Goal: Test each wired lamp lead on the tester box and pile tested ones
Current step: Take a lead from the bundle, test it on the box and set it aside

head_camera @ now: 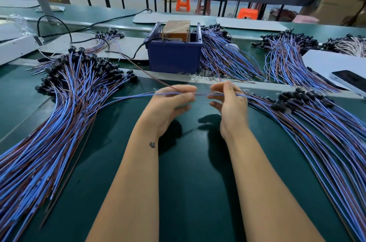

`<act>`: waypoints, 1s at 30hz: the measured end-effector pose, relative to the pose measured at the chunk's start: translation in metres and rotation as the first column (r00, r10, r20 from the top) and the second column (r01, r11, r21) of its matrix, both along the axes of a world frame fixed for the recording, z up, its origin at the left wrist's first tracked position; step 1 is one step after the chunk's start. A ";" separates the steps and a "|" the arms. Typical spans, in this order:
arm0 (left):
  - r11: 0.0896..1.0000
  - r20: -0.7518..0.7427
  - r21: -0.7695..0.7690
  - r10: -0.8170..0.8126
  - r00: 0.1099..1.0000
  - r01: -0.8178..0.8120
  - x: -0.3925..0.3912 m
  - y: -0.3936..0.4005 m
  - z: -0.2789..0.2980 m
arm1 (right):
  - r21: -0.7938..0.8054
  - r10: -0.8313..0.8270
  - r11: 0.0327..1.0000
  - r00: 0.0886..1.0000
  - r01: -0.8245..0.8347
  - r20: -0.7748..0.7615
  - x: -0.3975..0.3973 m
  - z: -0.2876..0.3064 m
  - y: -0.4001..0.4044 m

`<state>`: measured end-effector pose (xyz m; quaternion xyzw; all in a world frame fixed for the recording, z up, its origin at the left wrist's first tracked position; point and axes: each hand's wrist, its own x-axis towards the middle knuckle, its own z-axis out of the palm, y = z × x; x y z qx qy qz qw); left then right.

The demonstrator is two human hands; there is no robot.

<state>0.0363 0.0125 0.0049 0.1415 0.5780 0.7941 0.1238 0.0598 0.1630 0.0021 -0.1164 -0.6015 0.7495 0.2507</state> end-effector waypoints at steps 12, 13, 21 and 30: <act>0.883 0.082 -0.261 -0.384 0.920 0.391 0.014 0.015 0.004 | 0.759 -0.130 0.621 0.929 -0.196 0.347 0.021 0.003 0.035; 0.893 0.092 -0.272 -0.348 0.933 0.359 0.015 0.017 0.005 | 0.789 -0.144 0.575 0.922 -0.217 0.359 0.024 0.004 0.037; 0.942 0.160 -0.266 -0.167 0.973 0.206 0.016 0.024 0.008 | 0.930 -0.501 0.177 0.784 -0.321 0.366 0.060 0.021 0.112; 0.969 0.173 -0.234 -0.032 0.984 0.073 0.017 0.029 0.009 | 0.934 -0.742 -0.082 0.648 -0.347 0.175 0.057 0.029 0.113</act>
